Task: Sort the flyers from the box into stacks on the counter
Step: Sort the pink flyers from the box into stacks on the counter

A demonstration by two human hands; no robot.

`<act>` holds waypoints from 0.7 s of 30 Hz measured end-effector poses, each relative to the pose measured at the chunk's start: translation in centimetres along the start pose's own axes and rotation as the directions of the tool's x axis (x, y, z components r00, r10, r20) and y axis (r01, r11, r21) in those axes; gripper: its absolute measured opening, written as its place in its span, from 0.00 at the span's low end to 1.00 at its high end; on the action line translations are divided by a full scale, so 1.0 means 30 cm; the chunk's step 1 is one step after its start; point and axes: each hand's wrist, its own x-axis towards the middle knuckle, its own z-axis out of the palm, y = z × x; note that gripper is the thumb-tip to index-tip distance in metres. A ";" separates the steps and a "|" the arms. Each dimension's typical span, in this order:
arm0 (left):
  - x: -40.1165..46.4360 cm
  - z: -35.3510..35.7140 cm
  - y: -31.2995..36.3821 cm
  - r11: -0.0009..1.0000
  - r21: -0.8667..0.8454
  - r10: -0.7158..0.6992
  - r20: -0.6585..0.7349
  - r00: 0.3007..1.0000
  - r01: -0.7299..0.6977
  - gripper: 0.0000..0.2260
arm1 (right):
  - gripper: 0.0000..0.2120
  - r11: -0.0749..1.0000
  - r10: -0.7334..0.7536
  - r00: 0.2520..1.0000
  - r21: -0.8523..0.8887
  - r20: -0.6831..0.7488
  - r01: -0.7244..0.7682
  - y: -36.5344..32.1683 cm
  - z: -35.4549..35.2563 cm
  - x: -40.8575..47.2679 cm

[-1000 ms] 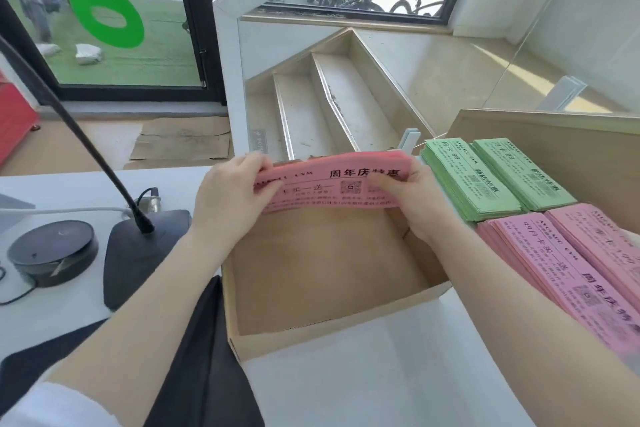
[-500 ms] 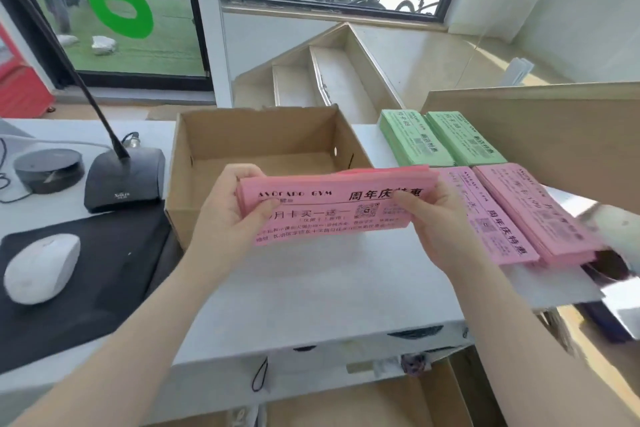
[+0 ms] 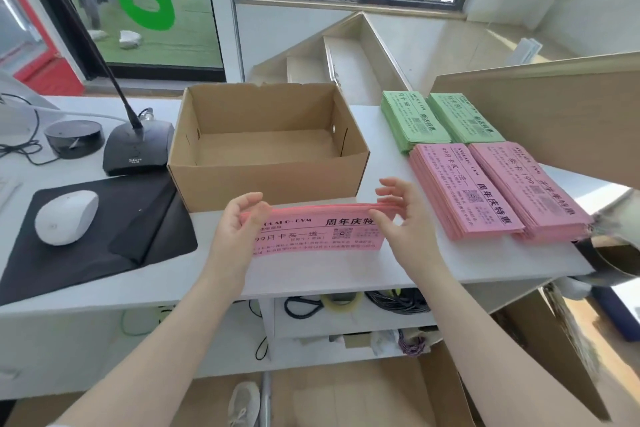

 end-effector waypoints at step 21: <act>0.026 -0.068 -0.124 0.983 0.149 0.082 0.192 0.978 -0.111 0.12 | 0.11 0.932 0.255 0.953 0.223 0.161 -0.287 0.124 0.031 -0.026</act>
